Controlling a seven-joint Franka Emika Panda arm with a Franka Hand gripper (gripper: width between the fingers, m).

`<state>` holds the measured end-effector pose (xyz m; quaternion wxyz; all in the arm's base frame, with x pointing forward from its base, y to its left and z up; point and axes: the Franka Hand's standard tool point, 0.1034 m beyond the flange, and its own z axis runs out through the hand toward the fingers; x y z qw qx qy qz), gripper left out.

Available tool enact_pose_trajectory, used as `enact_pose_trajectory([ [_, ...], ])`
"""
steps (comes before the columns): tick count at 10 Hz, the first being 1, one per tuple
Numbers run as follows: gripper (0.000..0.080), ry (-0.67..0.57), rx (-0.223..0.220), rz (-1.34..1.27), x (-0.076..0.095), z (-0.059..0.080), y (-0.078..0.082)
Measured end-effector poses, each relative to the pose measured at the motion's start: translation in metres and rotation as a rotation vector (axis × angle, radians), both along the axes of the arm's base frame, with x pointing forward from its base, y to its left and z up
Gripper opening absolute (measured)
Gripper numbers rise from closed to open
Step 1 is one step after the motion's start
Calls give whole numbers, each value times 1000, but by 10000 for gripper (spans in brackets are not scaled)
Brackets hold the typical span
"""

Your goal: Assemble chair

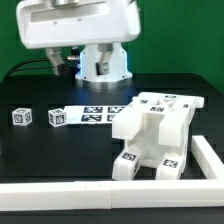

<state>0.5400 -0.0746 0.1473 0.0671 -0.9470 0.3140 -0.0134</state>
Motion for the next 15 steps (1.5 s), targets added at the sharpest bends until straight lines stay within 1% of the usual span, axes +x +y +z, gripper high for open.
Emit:
enact_pose_trajectory([
  [1,649,1,-11,-27,3,-3,1],
  [2,649,1,-9,-11,3,-4,5],
  [4,649,5,-8,-13,2,-4,4],
  [5,649,37,13,-25,-5,-8,0],
  [6,649,121,44,-69,-22,-18,-12],
  [7,649,209,84,-104,-31,-25,-19],
  [9,649,294,134,-126,-41,-42,-33],
  [10,649,351,174,-124,-45,-40,-33],
  [11,649,417,213,-128,-49,-39,-37],
  [12,649,467,238,-133,-51,-41,-42],
  [13,649,504,263,-115,-59,-47,-50],
  [14,649,586,315,-135,-82,-60,-69],
  [15,649,674,376,-180,-102,-70,-87],
])
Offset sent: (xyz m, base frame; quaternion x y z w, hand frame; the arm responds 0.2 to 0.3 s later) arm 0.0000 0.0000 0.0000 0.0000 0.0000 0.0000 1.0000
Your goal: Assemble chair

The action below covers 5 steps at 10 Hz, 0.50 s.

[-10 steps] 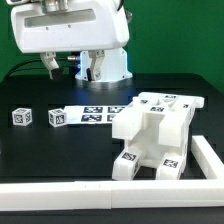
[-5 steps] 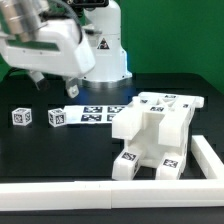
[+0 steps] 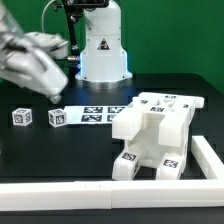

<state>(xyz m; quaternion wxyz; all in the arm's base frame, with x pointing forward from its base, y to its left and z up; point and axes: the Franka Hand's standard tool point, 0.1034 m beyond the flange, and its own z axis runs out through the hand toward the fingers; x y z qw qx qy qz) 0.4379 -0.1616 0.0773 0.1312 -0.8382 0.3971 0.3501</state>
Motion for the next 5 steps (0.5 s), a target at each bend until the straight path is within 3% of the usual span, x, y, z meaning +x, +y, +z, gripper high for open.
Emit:
enact_pose_trajectory([
  [3,649,114,86,-44,-12,-5,5],
  [5,649,99,71,-42,-8,-8,3],
])
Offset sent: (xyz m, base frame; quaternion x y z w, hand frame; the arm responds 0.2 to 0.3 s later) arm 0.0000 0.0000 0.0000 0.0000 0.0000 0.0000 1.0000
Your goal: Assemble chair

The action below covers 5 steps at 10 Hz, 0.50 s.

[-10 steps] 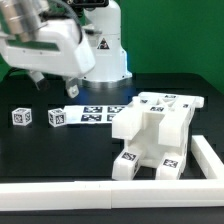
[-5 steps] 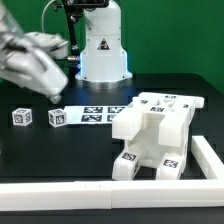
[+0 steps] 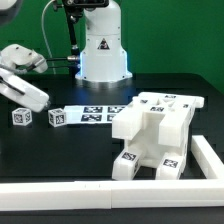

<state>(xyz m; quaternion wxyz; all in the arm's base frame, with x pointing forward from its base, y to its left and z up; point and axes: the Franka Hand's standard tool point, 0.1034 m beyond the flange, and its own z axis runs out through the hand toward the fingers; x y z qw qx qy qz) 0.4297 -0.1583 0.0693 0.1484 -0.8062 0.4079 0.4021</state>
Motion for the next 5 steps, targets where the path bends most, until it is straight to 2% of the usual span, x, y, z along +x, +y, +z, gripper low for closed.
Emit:
enact_pose_trajectory([
  [1,649,-30,-2,-67,3,-9,8],
  [2,649,-58,10,-121,-3,-12,19],
  [3,649,-53,26,-137,-12,-7,23],
  [5,649,-50,21,-140,-12,-8,21],
])
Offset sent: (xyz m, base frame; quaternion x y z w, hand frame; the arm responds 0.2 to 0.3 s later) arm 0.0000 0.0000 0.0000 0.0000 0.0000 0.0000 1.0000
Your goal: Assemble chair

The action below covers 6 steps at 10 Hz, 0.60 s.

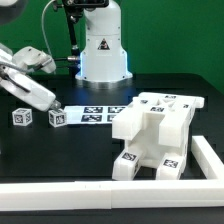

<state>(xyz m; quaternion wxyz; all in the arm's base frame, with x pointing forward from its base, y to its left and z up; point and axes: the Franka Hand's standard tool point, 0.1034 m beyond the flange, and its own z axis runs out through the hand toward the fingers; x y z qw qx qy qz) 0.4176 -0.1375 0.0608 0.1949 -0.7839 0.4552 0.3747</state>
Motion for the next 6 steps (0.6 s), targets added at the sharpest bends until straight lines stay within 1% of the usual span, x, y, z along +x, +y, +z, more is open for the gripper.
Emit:
enact_pose_trajectory([
  [1,649,1,0,-1,0,0,0],
  [2,649,3,13,-10,-4,-1,-1],
  [3,649,23,45,-48,-13,-6,-4],
  [4,649,46,93,-96,-20,-7,-4],
  [5,649,58,122,-133,-24,-8,-6],
  [6,649,46,109,-129,-21,-9,-7],
])
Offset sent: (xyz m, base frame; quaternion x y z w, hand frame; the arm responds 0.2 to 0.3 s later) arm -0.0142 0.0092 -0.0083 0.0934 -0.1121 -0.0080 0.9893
